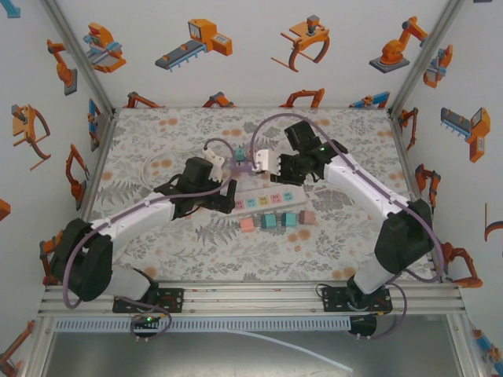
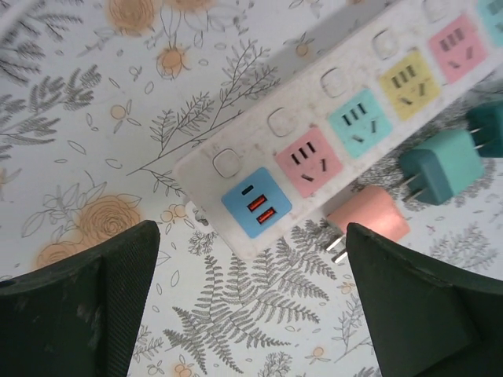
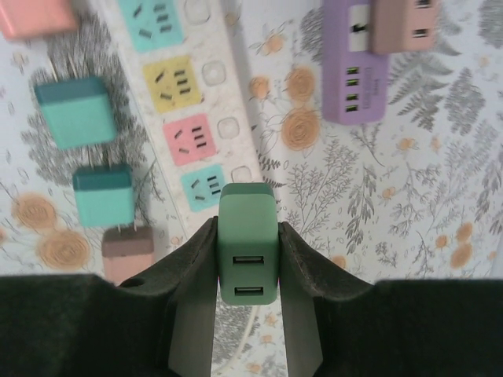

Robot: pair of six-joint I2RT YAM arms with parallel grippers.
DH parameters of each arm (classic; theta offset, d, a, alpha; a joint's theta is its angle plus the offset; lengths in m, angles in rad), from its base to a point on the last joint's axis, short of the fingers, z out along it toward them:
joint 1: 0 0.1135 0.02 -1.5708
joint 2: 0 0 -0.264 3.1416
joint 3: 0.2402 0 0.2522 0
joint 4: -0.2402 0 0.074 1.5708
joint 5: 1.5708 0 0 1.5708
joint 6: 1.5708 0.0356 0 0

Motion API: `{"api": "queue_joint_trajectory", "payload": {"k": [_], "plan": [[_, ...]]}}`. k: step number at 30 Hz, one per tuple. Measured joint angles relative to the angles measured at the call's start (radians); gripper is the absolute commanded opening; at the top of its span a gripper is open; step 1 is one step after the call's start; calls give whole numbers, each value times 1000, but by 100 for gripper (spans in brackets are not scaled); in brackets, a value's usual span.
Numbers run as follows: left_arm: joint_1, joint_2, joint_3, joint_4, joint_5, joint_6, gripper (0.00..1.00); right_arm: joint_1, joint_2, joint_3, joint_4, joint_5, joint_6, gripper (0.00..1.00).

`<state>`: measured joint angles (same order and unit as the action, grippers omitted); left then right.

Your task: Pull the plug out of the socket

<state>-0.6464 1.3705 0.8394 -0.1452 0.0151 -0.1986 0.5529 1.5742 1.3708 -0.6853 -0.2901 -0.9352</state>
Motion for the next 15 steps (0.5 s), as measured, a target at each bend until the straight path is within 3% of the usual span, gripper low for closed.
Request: {"api": "queue_joint_trajectory", "payload": {"k": [3,9,15], "plan": [[-1,-95,0,-12,-1,0,95,0,-76,-32,71,-36,155,13],[-23,-330,-5,-87,-7,9,97,0,-222,-140,257,-121,557,13],[-49,-539,1,-251,-23,53,99,0,-351,-313,462,-124,1005,11]]}}
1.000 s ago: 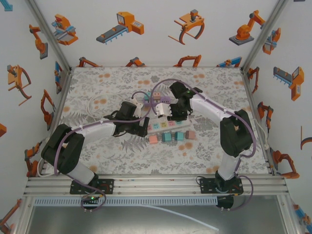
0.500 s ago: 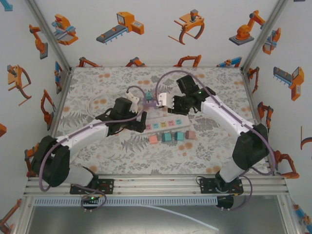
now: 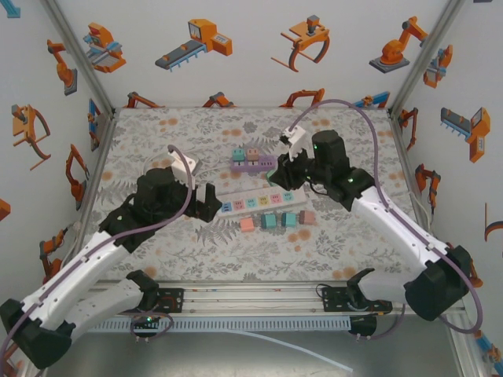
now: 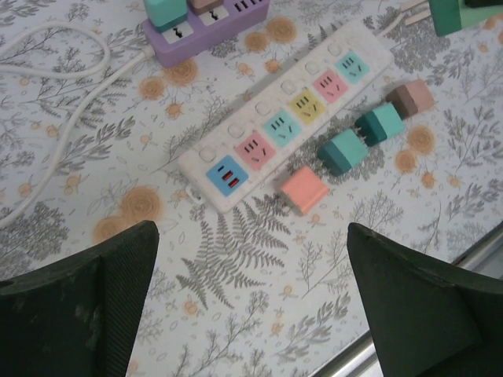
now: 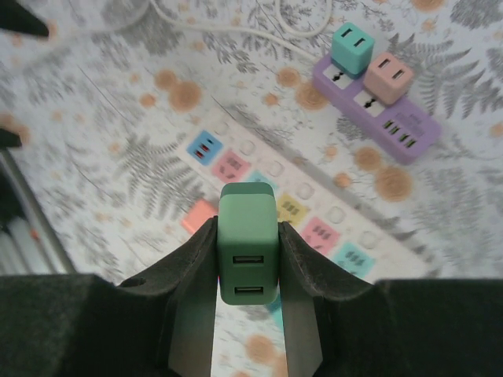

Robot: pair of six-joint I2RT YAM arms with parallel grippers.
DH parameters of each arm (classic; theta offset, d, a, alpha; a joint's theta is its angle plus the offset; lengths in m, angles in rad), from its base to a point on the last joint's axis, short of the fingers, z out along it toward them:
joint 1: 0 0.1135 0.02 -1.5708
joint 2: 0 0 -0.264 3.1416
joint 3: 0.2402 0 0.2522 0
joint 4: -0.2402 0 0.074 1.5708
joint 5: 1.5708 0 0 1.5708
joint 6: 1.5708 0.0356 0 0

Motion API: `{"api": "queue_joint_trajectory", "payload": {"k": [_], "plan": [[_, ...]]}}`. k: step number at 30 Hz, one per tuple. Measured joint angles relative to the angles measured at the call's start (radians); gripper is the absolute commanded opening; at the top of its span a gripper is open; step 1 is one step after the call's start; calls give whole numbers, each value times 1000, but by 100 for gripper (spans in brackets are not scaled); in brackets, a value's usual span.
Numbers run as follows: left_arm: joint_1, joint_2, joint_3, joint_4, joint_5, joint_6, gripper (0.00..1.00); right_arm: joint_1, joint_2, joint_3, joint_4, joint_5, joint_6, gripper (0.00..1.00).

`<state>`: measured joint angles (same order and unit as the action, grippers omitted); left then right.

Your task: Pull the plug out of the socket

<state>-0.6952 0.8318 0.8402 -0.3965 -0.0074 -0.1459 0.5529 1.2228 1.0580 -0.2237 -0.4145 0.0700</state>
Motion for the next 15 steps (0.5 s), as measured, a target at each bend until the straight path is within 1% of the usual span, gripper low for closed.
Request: {"api": "queue_joint_trajectory", "payload": {"k": [3,7,11,15], "plan": [[-8,-67,19,-102,-9,22,100,0,-26,-64,70,16,206,10],[-16,-137,34,-199,-6,52,98,10,-8,-139,170,21,458,11],[-25,-177,35,-282,29,82,97,52,57,-203,262,19,608,11],[-36,-176,35,-370,115,130,97,145,179,-220,350,28,703,11]]}}
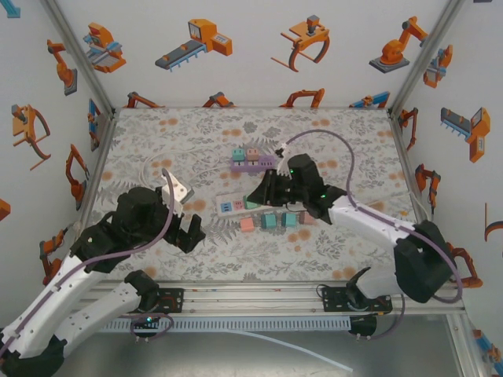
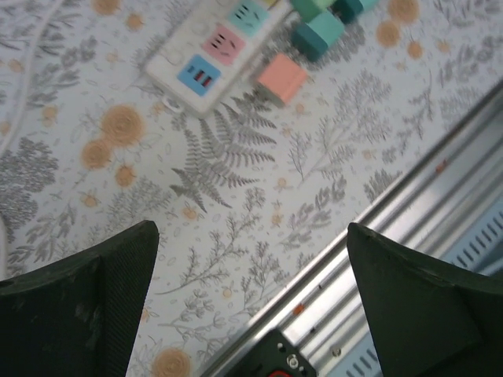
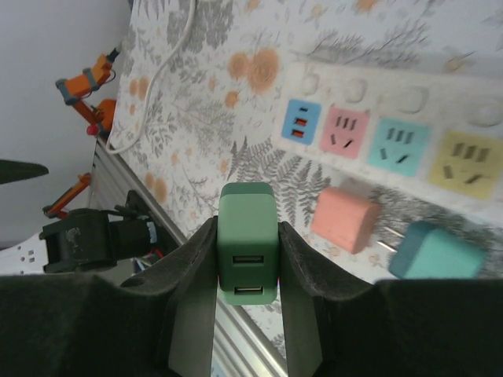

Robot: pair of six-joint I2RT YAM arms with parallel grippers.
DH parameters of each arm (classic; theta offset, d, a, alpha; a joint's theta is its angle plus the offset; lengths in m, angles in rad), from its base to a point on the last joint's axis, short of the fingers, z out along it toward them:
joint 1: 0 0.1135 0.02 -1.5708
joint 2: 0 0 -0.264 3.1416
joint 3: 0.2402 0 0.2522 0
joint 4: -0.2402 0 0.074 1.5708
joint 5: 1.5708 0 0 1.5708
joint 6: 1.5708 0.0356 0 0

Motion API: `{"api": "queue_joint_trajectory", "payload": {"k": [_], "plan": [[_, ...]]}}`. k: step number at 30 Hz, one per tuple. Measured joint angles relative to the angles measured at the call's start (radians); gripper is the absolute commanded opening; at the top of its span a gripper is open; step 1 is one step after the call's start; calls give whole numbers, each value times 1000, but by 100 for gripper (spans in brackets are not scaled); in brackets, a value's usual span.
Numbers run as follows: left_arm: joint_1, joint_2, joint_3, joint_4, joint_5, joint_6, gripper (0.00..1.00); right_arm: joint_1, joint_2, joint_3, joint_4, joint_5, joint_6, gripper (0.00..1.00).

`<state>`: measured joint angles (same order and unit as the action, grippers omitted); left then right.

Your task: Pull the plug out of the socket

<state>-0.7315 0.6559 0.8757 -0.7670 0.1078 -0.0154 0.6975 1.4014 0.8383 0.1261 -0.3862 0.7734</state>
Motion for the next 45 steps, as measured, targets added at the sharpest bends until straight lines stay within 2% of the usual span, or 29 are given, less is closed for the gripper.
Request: {"api": "queue_joint_trajectory", "payload": {"k": [7,18,30,41,45], "plan": [[-19,-28,0,-88,97,63,97,138,204,2,179,40,71,11],[-20,-59,0,-94,94,83,97,176,401,94,187,89,107,13],[-20,-32,0,-94,82,98,97,200,460,153,143,98,117,29],[-20,-32,0,-94,68,100,97,209,459,188,47,151,93,34],[-20,-36,0,-93,68,99,97,212,452,191,26,172,81,42]]}}
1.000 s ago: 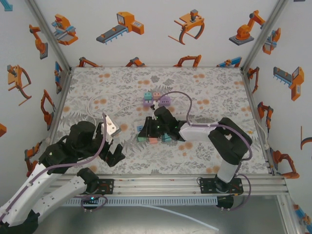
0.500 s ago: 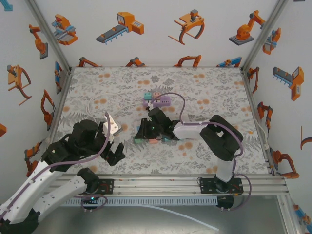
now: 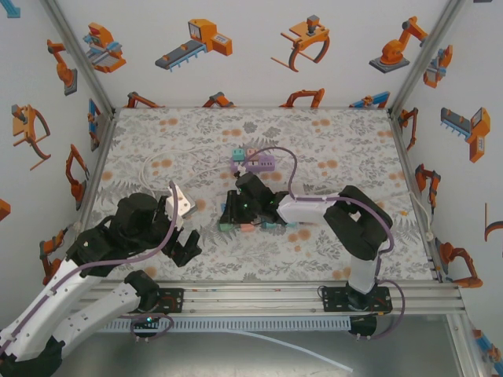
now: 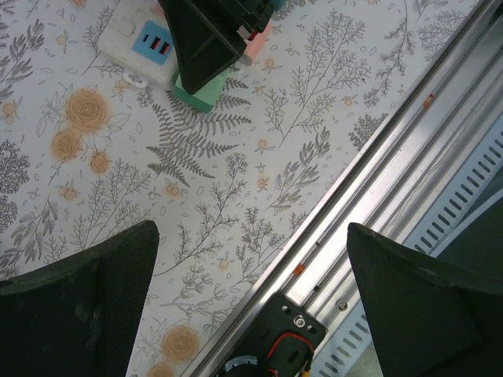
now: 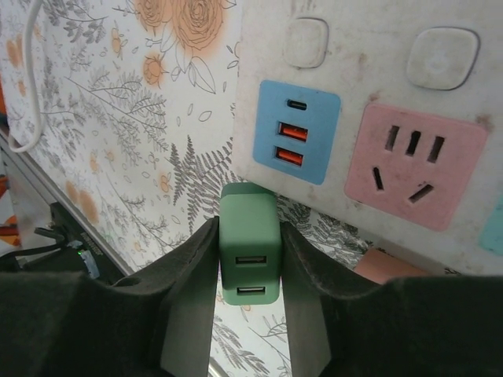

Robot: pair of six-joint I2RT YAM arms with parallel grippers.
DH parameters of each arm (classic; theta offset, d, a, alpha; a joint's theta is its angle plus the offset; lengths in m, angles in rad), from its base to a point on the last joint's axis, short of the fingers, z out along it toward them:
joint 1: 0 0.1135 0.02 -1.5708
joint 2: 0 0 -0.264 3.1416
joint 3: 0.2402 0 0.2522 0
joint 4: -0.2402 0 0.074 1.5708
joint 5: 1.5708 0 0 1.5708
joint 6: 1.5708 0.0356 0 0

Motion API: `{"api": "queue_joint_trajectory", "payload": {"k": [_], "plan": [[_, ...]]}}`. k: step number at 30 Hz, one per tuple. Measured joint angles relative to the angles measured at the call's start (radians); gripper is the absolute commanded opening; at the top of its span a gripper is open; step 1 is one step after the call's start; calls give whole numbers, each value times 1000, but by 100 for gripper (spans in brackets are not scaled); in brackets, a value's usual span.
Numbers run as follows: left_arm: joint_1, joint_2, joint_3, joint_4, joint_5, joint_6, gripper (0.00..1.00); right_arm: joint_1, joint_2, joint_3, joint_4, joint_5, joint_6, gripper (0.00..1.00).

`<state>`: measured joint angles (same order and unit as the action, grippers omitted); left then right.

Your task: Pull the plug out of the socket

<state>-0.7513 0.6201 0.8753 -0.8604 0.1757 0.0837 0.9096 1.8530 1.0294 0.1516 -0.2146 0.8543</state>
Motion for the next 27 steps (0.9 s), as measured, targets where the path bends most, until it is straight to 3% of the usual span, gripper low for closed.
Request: {"api": "queue_joint_trajectory", "payload": {"k": [18,27], "plan": [[0,0,0,0,-27,0,97,3,-84,0,-107,88,-53,43],[0,40,-2,65,-87,-53,97,0,-198,0,-170,216,-148,45]]}}
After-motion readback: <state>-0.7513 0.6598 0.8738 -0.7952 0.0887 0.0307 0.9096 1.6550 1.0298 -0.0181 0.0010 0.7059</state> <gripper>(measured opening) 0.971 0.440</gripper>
